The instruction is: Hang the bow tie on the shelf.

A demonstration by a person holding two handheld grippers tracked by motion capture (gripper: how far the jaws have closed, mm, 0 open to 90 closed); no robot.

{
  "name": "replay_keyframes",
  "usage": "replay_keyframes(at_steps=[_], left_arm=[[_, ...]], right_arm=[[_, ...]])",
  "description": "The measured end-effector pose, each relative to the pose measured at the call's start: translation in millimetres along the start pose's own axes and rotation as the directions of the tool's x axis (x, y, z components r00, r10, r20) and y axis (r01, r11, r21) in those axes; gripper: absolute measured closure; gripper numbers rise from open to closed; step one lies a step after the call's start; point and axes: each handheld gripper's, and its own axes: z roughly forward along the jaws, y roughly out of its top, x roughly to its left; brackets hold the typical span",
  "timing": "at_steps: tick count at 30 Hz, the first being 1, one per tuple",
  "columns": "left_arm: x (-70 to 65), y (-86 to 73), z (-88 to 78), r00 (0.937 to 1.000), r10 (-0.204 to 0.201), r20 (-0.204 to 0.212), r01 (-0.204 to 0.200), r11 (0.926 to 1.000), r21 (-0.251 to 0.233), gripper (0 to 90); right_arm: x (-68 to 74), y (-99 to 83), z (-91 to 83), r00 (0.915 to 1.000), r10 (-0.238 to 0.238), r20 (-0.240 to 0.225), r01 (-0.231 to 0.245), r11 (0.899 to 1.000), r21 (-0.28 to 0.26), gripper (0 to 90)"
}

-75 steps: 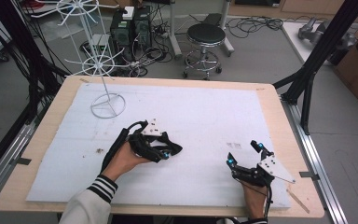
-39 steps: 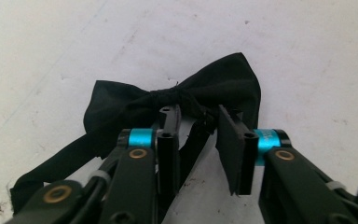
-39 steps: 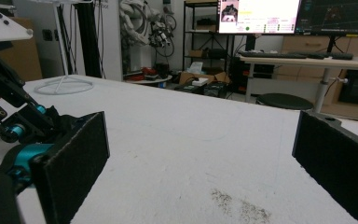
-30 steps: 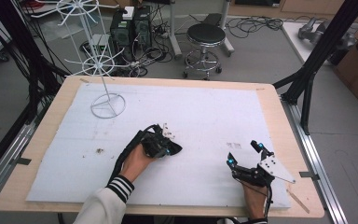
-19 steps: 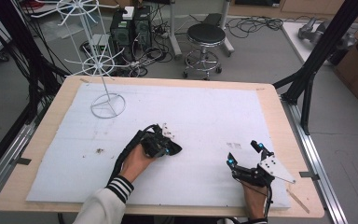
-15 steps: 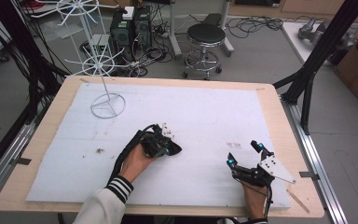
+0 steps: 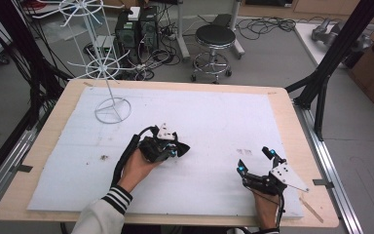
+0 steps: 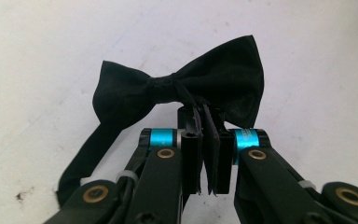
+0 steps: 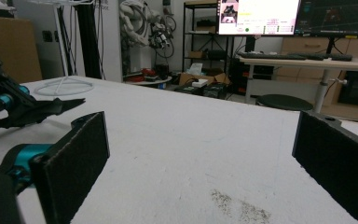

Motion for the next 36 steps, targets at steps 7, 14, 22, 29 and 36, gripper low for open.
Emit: replay_keyframes(at_steps=[7,14,22,29,36], left_arm=[[13.6,-2.2,-25.3,0.9979,-0.050,-0.040,0.046,0.9930,-0.109,85.4],[25.8,-6.0,-48.8,0.9946,-0.081,-0.064,0.069,0.9810,-0.181,85.4],[37.7,-9.4,-69.0,0.9905,-0.104,-0.090,0.082,0.9717,-0.222,85.6],[50.8,-10.0,-90.2,0.9841,-0.128,-0.124,0.091,0.9603,-0.264,85.8],[60.5,-14.3,-109.0,0.9750,-0.156,-0.158,0.102,0.9456,-0.309,85.8]], right_arm=[[0.0,0.0,0.2,1.0000,-0.002,-0.001,0.002,1.000,-0.003,2.8],[0.0,0.1,0.2,1.0000,-0.001,0.000,0.001,1.000,-0.002,2.8],[0.0,0.0,0.2,1.0000,-0.001,0.000,0.001,1.000,-0.002,2.8],[0.1,0.0,0.3,1.0000,0.000,0.000,0.000,1.000,-0.004,2.8],[-0.2,0.0,0.2,1.0000,-0.003,0.002,0.003,1.000,-0.002,2.8]])
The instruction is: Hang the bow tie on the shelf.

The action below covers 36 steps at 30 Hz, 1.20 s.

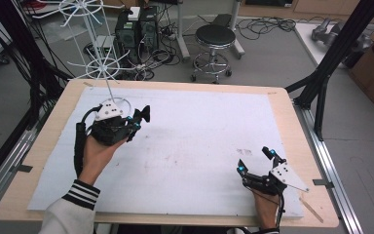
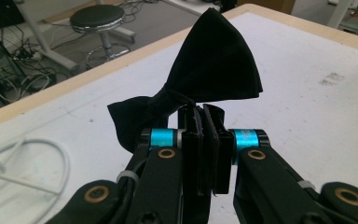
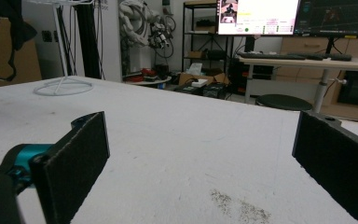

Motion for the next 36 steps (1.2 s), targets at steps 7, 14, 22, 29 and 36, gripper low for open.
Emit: replay_keyframes(at_steps=[7,14,22,29,36], left_arm=[[11.0,5.6,-14.2,0.9998,-0.005,-0.020,0.005,0.9993,-0.037,85.8],[20.0,13.8,-17.9,0.9996,-0.011,-0.025,0.010,0.9986,-0.053,85.8],[26.6,25.0,-16.7,0.9999,-0.005,-0.012,0.004,0.9985,-0.054,85.8],[35.1,32.5,-9.1,0.9997,-0.005,-0.024,0.003,0.9982,-0.061,85.8],[45.6,33.7,-3.3,0.9988,-0.021,-0.044,0.016,0.9918,-0.127,85.8]], right_arm=[[0.4,0.0,0.2,1.0000,0.000,0.001,0.000,1.000,0.000,2.8],[0.2,0.0,0.3,1.0000,-0.002,0.001,0.002,1.000,-0.001,2.8],[0.2,0.0,0.3,1.0000,-0.002,0.001,0.002,1.000,-0.001,2.8],[-0.2,0.0,0.2,1.0000,-0.004,0.000,0.004,1.000,0.000,2.8],[-0.1,0.1,0.3,1.0000,-0.003,0.000,0.003,1.000,0.001,2.8]])
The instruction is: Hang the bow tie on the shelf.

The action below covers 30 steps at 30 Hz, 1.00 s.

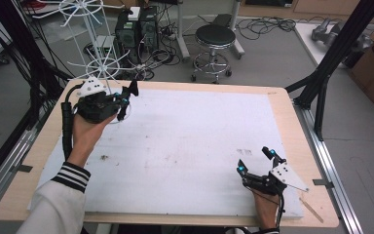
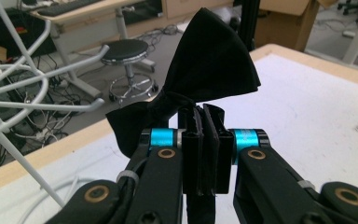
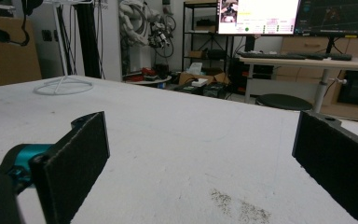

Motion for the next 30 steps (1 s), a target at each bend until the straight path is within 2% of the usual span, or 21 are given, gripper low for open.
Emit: replay_keyframes(at_steps=[5,9,14,16,20,26,30], left_arm=[[5.6,-1.7,6.8,0.9999,-0.012,0.008,0.012,0.9999,-0.001,85.9],[5.9,1.4,11.9,0.9999,0.000,0.015,0.000,1.0000,-0.002,85.9],[8.3,7.5,16.3,0.9997,0.025,0.004,-0.025,0.9995,-0.017,85.9],[11.3,9.8,17.7,0.9998,0.019,0.000,-0.019,0.9990,-0.040,85.9],[18.6,13.0,19.1,1.0000,0.009,-0.004,-0.009,0.9984,-0.056,85.9],[24.8,16.3,20.2,1.0000,-0.001,-0.001,0.001,0.9971,-0.076,85.9],[28.4,15.8,23.1,1.0000,-0.001,-0.003,0.001,0.9974,-0.072,85.9]], right_arm=[[0.4,0.0,0.0,1.0000,0.007,0.000,-0.007,1.000,0.005,2.8],[0.5,0.0,0.0,1.0000,0.007,0.001,-0.007,1.000,0.005,2.8],[0.4,0.0,0.0,1.0000,0.007,0.001,-0.007,1.000,0.005,2.8],[0.2,0.0,0.0,1.0000,0.003,0.002,-0.003,1.000,0.002,2.8],[0.0,0.0,-0.1,1.0000,0.005,0.002,-0.005,1.000,0.001,2.8],[0.2,0.0,0.0,1.0000,0.006,0.001,-0.006,1.000,0.002,2.8],[0.1,0.0,-0.1,1.0000,0.005,0.002,-0.005,1.000,0.001,2.8]])
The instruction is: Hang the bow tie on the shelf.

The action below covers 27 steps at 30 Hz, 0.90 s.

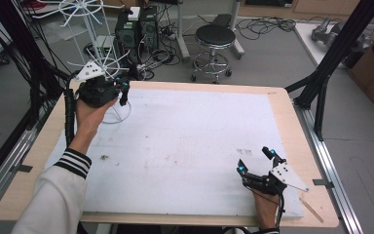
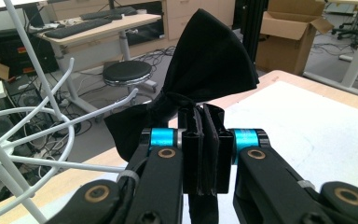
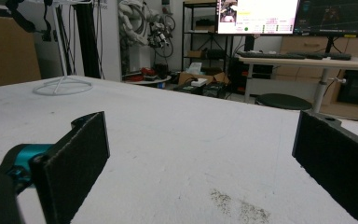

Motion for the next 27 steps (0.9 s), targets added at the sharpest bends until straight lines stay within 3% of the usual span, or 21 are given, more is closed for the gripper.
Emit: replay_keyframes(at_steps=[27], left_arm=[[22.1,3.7,-9.5,0.9993,-0.029,-0.022,0.028,0.9991,-0.031,85.9]], right_arm=[[0.2,0.0,0.1,1.0000,0.006,0.000,-0.006,1.000,0.000,2.8]])
